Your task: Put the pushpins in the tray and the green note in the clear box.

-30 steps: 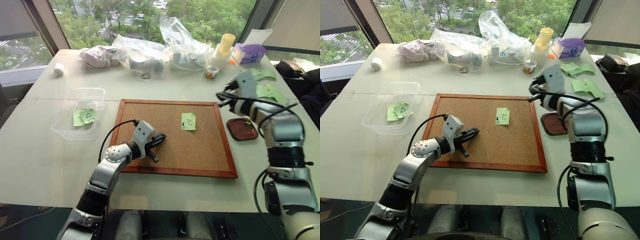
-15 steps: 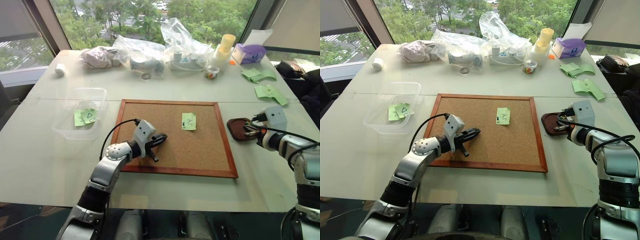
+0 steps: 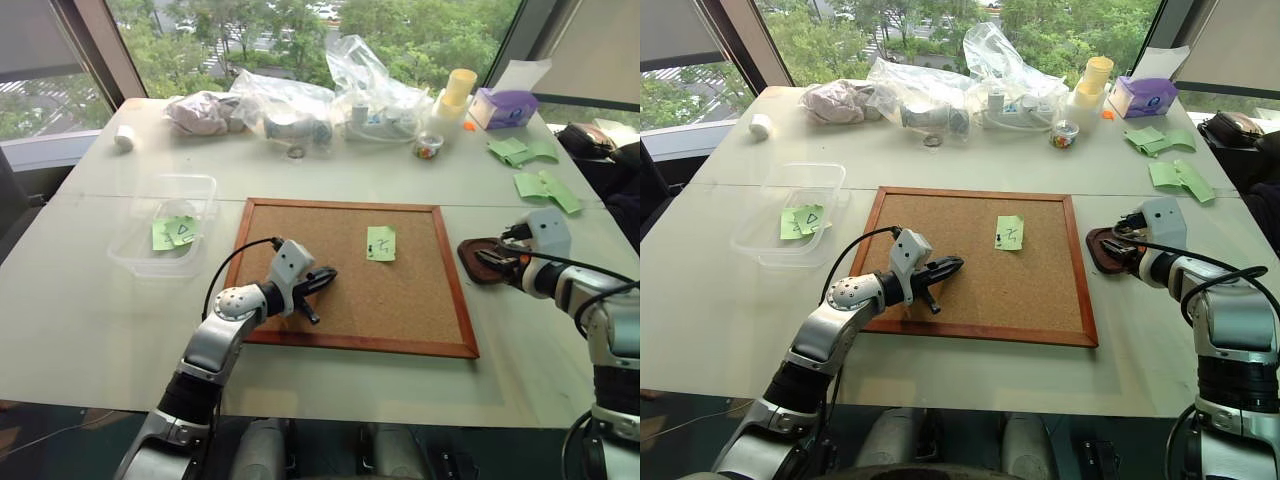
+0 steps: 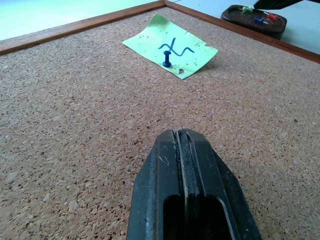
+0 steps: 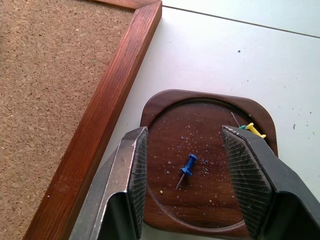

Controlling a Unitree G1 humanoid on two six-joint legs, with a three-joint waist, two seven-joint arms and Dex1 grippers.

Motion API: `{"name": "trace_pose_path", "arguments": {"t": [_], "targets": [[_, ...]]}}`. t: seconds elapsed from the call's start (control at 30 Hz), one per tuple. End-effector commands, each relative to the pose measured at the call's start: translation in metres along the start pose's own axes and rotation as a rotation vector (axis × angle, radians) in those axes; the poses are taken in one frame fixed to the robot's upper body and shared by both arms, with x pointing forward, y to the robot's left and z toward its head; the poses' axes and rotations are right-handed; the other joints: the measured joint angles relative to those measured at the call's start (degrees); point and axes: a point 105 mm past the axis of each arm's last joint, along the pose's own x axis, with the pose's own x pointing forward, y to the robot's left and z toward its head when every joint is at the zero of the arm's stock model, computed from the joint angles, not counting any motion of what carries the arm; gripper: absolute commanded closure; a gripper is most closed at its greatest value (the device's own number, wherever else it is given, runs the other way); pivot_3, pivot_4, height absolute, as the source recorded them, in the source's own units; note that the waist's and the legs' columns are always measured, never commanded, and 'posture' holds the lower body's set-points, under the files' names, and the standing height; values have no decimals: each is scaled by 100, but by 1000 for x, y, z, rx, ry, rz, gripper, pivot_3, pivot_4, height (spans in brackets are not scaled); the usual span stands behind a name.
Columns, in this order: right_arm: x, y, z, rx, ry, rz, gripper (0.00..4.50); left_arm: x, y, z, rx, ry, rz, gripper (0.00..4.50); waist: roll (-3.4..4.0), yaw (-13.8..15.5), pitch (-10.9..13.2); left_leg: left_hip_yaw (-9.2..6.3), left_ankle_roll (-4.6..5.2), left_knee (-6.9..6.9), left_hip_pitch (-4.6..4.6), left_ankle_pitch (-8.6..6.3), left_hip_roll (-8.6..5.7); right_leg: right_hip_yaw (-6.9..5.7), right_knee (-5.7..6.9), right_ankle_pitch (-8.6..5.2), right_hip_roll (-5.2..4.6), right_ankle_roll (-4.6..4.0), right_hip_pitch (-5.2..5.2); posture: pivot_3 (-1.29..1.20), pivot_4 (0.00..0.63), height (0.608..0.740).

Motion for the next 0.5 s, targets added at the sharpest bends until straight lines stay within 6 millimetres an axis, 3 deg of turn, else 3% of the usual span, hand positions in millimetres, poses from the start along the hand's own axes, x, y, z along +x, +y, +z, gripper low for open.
{"name": "trace_pose_path", "arguments": {"t": [0.03,0.1,0.17,0.37,0.5], "targets": [[-5,-6,15,-32,-51,-20,2165,0,-5,-14,-21,45,-13,4500,0,0,0,0,0,0,0,0,0,0,0,0,0,0,0,0,150,740],[-5,-8,17,-28,-63,-32,2165,1,-5,-13,-19,44,-14,4500,0,-1,0,1,1,0,0,0,0,0,0,0,0,0,0,0,150,740],[-5,5,32,-22,-123,36,2165,1,-5,-13,-18,44,-15,4500,0,-5,0,1,0,0,0,0,0,0,0,0,0,0,0,0,150,740],[1,74,57,-112,-201,309,2165,1,-5,-13,-18,46,-19,4500,0,-12,0,-1,1,0,1,0,2,0,1,0,2,0,-1,0,150,740],[17,127,69,-157,-224,468,2165,1,-5,-12,-14,48,-20,4500,0,-4,0,-1,1,1,-1,0,1,0,1,0,1,0,-2,0,150,740]]}}
